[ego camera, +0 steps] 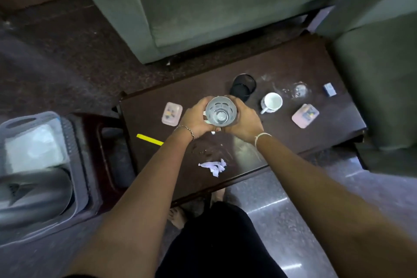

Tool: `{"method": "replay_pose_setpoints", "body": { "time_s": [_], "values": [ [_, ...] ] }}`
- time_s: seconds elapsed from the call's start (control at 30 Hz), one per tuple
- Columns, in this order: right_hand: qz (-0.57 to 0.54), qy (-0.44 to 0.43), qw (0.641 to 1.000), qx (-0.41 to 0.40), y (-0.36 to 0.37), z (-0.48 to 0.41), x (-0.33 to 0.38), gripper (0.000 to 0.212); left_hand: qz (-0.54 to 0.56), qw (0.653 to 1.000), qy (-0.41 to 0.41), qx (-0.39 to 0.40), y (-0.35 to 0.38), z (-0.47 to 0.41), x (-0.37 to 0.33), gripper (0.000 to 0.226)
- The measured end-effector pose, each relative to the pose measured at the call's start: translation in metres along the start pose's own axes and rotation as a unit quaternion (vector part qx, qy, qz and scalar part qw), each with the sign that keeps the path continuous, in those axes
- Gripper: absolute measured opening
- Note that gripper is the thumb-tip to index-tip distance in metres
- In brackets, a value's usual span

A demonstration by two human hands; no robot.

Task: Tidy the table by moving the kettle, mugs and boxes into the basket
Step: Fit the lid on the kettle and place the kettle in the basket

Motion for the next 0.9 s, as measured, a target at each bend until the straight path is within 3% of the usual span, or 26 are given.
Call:
{"method": "replay_pose_setpoints", "body": {
  "time_s": [0.5, 0.63, 0.9],
  "values": [
    [0.061, 0.136, 0.988, -0.047, -0.003, -0.002, -0.134, 0.079, -0.135, 0.984, -0.057, 0.099, 0.124, -0.057, 0.015, 0.086],
    [0.065, 0.158, 0.983, -0.069, -0.001, -0.005, -0.152, 0.078, -0.207, 0.973, -0.048, 0.095, 0.14, -0.069, 0.015, 0.077],
    [0.054, 0.167, 0.981, -0.079, -0.001, -0.005, -0.163, 0.078, -0.214, 0.972, -0.052, 0.084, 0.149, -0.074, 0.017, 0.079]
  ]
}}
Point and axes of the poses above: each hand's wrist, its own z-axis away from the middle knuckle, its own y-axis out of the palm, x = y × z, the point moved 7 cm from there along -z, towards the middle knuckle, and after that the axes turned 12 degrees about -z, right-handed, at the moved point
